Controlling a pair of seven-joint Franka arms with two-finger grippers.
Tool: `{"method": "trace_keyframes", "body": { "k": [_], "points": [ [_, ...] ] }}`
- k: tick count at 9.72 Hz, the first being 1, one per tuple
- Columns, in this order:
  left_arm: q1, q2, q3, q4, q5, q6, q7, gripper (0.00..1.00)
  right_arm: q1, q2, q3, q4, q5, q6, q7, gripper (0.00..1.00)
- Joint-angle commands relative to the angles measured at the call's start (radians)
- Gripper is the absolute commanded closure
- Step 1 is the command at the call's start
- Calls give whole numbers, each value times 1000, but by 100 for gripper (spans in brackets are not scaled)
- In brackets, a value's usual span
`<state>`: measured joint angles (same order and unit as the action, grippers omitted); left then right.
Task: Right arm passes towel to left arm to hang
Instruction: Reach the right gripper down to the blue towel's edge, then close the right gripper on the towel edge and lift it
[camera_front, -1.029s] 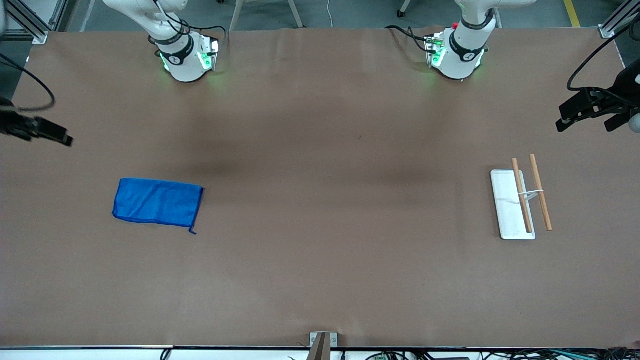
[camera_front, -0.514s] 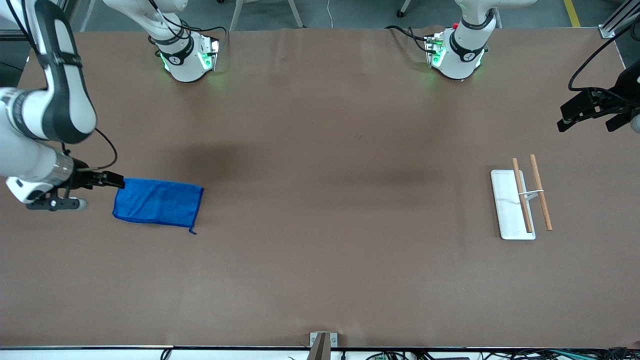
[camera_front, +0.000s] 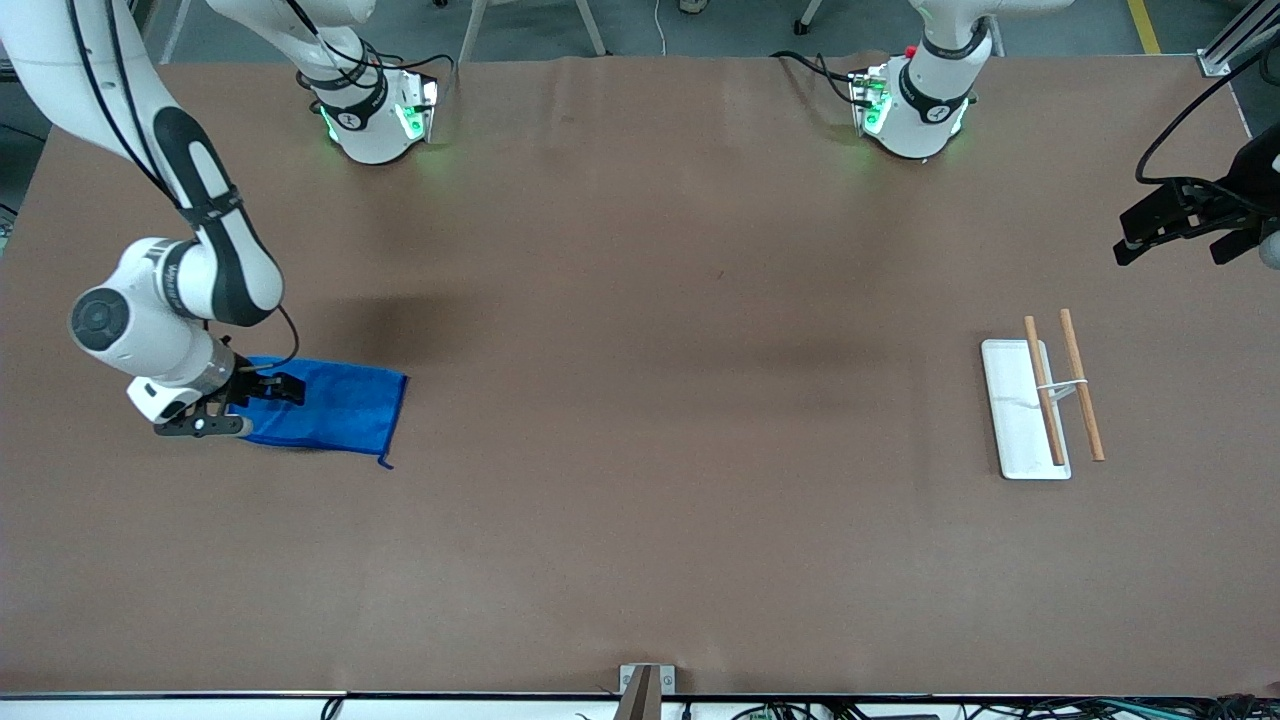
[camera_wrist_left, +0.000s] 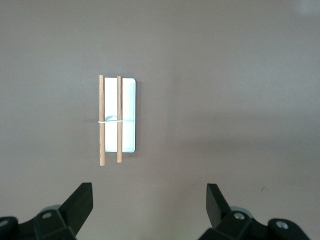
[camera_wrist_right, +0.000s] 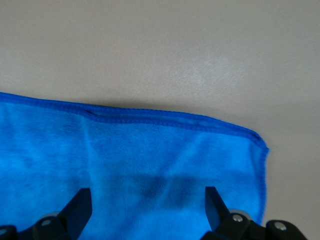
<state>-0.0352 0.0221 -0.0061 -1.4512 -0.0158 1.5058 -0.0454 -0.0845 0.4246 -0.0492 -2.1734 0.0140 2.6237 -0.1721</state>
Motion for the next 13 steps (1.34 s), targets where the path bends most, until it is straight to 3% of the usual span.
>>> {"method": "trace_keyframes", "body": {
  "k": [1, 5, 7, 9, 12, 13],
  "points": [
    [1, 7, -5, -34, 14, -4, 9, 0, -9, 16, 6, -32, -2, 58, -14, 0],
    [3, 7, -5, -40, 13, -4, 9, 0, -15, 16, 8, -52, -2, 59, -15, 4],
    [3, 7, -5, -40, 13, -4, 9, 0, -15, 20, 8, -52, 0, 65, -15, 17],
    [1, 6, -5, -47, 11, -2, 9, 0, -15, 23, 8, -51, 0, 67, -15, 43],
    [1, 6, -5, -49, 10, -2, 9, 0, -17, 32, 8, -49, 0, 79, -15, 53],
    [1, 6, -5, -49, 10, -2, 9, 0, -17, 34, 9, -48, 0, 79, -12, 62]
  ]
}}
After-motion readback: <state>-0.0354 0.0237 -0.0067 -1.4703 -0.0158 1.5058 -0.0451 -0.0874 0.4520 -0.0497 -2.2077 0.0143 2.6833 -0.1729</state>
